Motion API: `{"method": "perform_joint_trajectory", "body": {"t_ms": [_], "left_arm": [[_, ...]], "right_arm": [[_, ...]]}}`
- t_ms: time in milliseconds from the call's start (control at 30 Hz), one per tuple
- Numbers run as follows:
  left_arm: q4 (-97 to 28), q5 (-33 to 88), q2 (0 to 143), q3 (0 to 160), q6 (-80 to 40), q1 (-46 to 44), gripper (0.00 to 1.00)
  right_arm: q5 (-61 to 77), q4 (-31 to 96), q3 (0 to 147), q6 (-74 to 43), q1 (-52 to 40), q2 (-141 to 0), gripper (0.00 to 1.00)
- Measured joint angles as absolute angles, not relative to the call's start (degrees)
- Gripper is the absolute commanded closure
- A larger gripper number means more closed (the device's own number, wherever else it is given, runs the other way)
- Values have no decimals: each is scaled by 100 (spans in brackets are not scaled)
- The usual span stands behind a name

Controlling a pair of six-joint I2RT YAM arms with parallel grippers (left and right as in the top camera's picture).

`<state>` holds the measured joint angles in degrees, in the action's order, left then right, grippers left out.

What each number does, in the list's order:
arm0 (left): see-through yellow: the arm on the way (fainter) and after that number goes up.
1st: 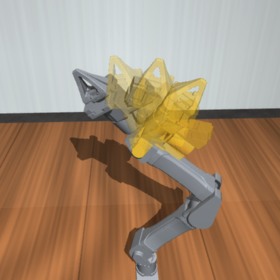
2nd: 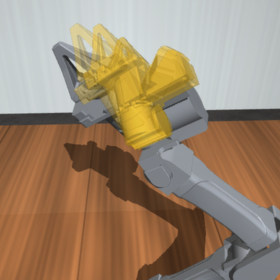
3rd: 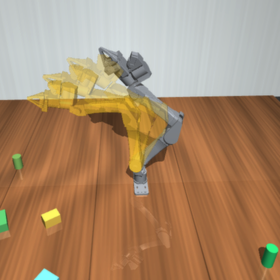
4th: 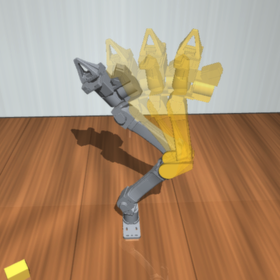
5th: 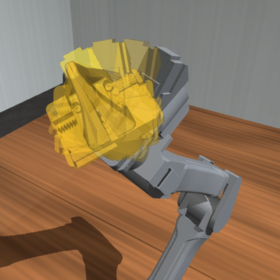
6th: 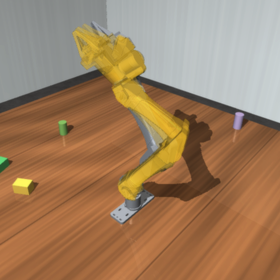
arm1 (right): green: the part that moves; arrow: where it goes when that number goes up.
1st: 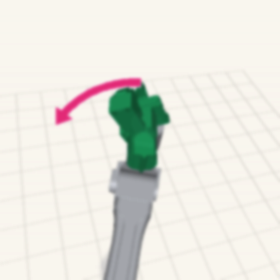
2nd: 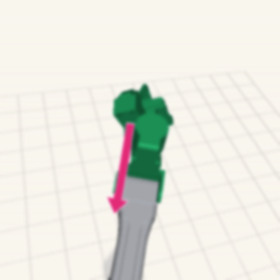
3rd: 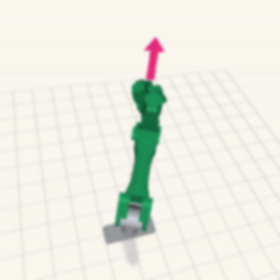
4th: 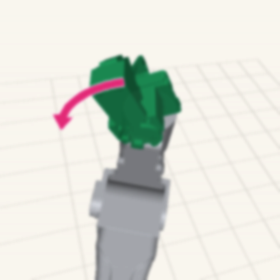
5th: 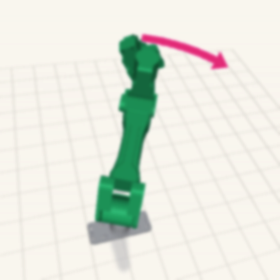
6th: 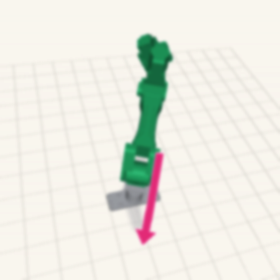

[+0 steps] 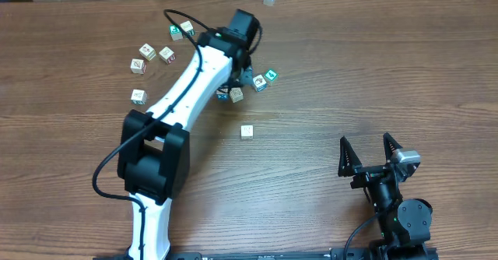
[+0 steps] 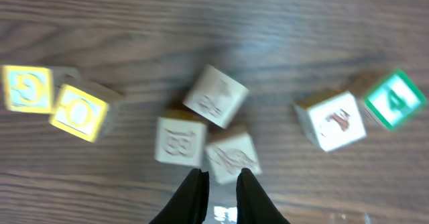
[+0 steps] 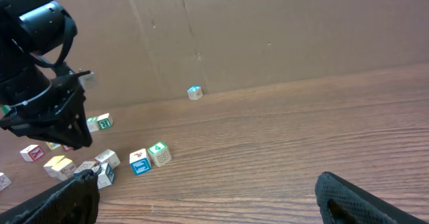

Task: Form a tower
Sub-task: 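Move the left gripper back over the block cluster toward the 'B' block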

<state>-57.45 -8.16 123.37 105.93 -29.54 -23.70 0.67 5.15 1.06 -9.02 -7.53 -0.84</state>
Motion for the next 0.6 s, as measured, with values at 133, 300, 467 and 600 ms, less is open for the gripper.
{"method": "perform_joint_trajectory", "body": {"t_ms": [133, 300, 467, 600], "left_arm": [[-5730, -797, 12337, 10593, -2954, -2178, 86], [-5758, -718, 12337, 10593, -2954, -2117, 90], [-5828, -666, 12337, 10593, -2943, -2139, 93], [-5828, -631, 12337, 10593, -2969, -2139, 95]], "right_arm": [[67, 515, 106, -904, -753, -84, 0], [64, 517, 106, -904, -753, -84, 0], [67, 515, 106, -904, -753, -84, 0], [64, 517, 106, -902, -753, -84, 0]]}}
